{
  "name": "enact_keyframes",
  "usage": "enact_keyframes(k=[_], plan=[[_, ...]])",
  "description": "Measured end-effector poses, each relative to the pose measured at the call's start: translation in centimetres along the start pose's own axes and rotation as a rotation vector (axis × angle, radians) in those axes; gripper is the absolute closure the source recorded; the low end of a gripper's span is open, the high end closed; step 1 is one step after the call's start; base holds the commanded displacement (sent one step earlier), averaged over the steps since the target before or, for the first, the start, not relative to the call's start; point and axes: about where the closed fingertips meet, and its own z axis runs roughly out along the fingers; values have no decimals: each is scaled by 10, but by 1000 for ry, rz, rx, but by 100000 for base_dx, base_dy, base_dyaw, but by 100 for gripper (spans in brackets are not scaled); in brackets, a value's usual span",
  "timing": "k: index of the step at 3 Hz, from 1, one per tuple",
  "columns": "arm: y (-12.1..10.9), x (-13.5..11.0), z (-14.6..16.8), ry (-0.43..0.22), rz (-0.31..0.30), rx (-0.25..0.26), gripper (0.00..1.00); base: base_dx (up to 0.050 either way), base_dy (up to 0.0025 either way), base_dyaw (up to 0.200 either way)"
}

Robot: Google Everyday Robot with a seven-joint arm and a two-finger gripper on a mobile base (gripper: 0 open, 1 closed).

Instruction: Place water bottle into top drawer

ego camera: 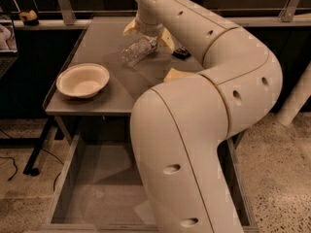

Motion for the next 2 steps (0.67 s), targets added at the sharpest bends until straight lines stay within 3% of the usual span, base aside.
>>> enact_keyframes(k=[1, 2], plan=[[-5, 1, 4, -18, 4, 36, 0, 0, 0, 0], [-6, 1, 5, -17, 4, 39, 0, 0, 0, 0]])
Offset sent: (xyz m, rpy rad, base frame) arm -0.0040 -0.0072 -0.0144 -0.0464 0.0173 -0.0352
